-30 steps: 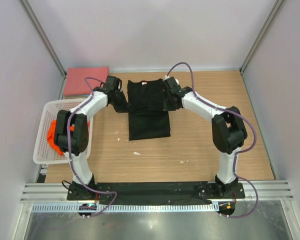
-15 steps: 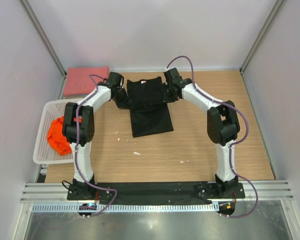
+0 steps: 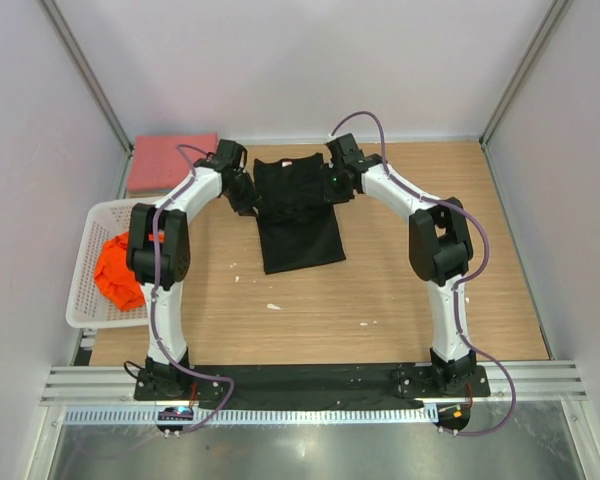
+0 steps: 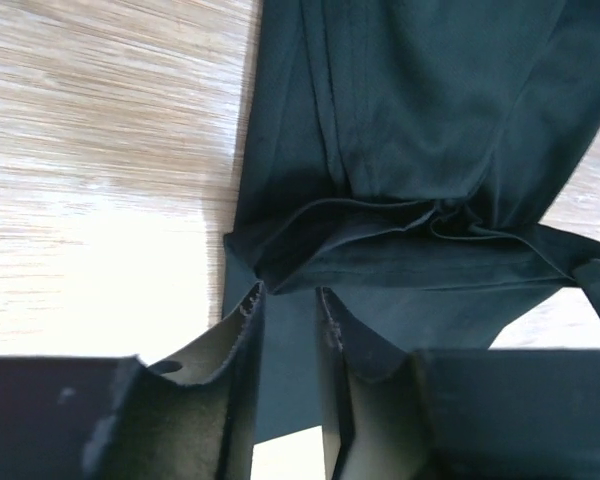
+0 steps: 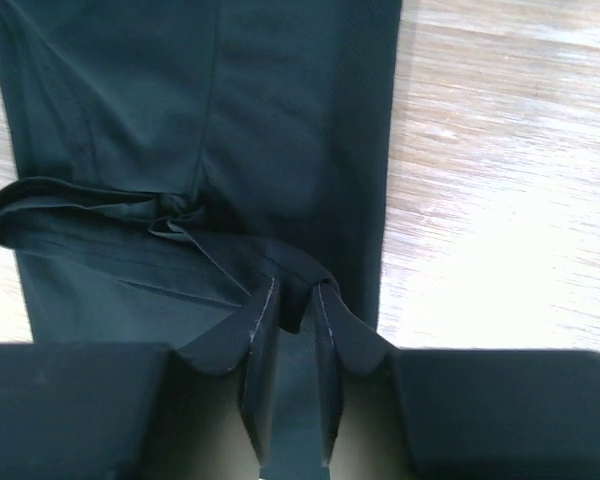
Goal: Fold and stack the t-shirts
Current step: Fold the tshirt
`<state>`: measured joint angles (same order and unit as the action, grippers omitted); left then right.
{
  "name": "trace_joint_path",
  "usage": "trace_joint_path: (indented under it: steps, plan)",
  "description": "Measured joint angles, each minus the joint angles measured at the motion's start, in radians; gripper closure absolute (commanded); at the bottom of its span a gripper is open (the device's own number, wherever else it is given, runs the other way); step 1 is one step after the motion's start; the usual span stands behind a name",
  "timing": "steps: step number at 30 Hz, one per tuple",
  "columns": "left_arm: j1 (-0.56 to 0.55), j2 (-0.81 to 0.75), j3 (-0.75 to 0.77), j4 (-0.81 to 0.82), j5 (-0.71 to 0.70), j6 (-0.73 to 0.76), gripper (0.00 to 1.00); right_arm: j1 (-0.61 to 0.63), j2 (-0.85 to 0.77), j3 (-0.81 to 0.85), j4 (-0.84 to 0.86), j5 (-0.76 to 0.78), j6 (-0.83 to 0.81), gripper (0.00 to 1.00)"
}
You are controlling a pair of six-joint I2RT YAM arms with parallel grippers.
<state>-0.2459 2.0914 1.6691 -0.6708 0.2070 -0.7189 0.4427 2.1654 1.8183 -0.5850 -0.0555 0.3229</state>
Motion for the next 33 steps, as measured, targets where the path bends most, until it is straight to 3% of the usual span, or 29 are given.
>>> trace_joint_path:
  steps: [7,17,26,33]
  plan:
    - [0.000,-0.001,0.007,-0.033,-0.040,0.030,0.72,-0.008,0.002,-0.001,-0.023,0.008,0.033,0.66]
    - [-0.024,-0.091,-0.135,0.021,-0.025,0.047,0.83,-0.008,-0.004,-0.022,-0.036,0.034,0.071,0.85]
    - [-0.047,-0.099,-0.170,0.068,0.004,0.040,0.85,-0.005,-0.056,-0.123,0.017,0.027,0.102,0.88]
    - [-0.048,-0.009,-0.103,0.077,0.006,0.039,0.86,0.000,-0.056,-0.160,0.053,0.015,0.118,0.88]
